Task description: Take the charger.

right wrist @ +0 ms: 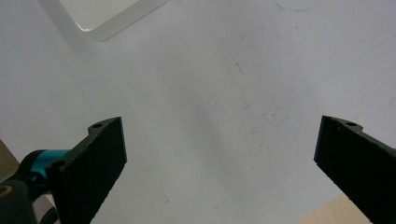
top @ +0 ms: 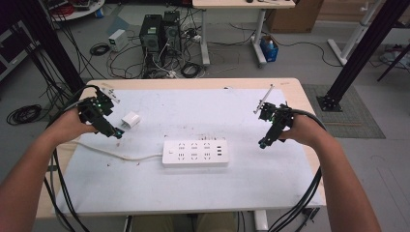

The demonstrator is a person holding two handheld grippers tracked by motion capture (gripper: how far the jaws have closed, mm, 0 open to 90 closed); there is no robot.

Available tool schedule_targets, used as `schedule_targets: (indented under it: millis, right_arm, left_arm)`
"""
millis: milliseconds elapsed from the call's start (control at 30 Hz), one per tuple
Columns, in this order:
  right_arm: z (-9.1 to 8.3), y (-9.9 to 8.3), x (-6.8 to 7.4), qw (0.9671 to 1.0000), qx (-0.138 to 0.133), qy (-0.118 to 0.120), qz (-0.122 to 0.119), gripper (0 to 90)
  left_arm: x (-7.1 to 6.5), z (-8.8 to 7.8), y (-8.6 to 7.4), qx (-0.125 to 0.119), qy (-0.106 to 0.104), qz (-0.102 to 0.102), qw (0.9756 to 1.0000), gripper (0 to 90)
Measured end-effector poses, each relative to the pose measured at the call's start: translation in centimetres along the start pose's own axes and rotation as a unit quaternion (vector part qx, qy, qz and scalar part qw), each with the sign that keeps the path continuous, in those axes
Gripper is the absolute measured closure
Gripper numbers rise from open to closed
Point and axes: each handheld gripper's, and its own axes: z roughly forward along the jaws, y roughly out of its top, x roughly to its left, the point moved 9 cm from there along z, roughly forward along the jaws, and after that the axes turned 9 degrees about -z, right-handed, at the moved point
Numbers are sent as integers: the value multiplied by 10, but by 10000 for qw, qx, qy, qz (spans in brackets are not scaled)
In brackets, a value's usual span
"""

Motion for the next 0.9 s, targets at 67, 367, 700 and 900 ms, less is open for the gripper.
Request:
schedule_targets:
  millis: [67,367,700,900]
  right_arm:
    - [0,0,2,10000,26,-5,7,17]
    - [2,0,0,10000,-38,-9,65,17]
    - [3,-2,-1,9999,-77,-16,109,17]
    - [2,-3,-2,9998,-121,-45,170,17]
  left_arm:
    - [4,2,2,-18,85,-157,9998,33]
    - [24,16,12,-123,344,-684,9970,33]
    - [44,45,23,-98,344,-1175,9924,33]
    - [55,72,30,-79,335,-1202,9921,33]
